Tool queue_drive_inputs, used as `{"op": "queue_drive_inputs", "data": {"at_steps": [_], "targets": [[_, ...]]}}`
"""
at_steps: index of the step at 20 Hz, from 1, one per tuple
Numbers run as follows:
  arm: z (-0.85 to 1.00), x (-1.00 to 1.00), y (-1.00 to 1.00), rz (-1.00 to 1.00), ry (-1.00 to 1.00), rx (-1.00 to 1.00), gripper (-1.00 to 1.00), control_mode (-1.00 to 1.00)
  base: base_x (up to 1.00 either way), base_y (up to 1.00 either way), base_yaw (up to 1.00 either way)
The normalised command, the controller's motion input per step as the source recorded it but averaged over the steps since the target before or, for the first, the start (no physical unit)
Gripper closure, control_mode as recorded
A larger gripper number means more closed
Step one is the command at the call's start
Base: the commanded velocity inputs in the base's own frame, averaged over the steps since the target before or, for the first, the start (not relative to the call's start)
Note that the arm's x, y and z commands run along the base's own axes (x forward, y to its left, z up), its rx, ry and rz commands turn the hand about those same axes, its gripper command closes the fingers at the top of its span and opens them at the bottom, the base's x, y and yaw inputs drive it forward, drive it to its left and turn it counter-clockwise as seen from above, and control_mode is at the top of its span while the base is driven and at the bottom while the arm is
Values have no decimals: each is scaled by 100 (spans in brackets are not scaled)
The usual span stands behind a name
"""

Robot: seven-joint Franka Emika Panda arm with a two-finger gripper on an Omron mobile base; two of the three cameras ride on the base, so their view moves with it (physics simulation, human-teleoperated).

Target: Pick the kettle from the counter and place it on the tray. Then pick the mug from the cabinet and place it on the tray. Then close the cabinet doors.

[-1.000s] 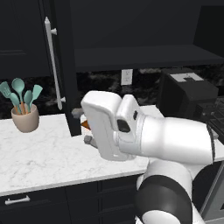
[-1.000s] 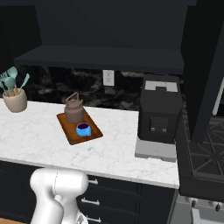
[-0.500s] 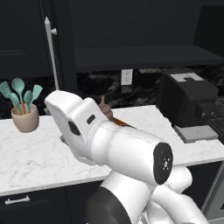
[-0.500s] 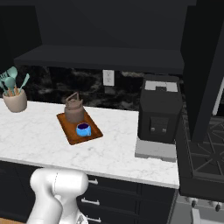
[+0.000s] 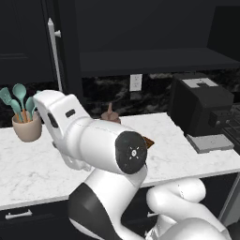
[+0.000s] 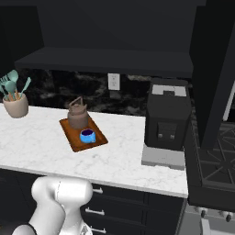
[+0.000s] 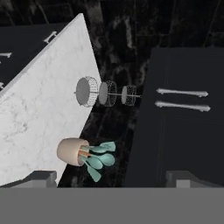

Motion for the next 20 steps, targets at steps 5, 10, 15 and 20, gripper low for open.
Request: {"op": "queue_drive_inputs", "data": {"at_steps": [5,10,15,20], "targets": [[-25,10,25,-11,3,0,-100,-100,0,0,0],[-8,12,20,-17,-2,0,-100,-100,0,0,0],[0,22,0,-20,0,0,-100,-100,0,0,0],[-3,11,-7,-15,-2,0,-100,-100,0,0,0]]}}
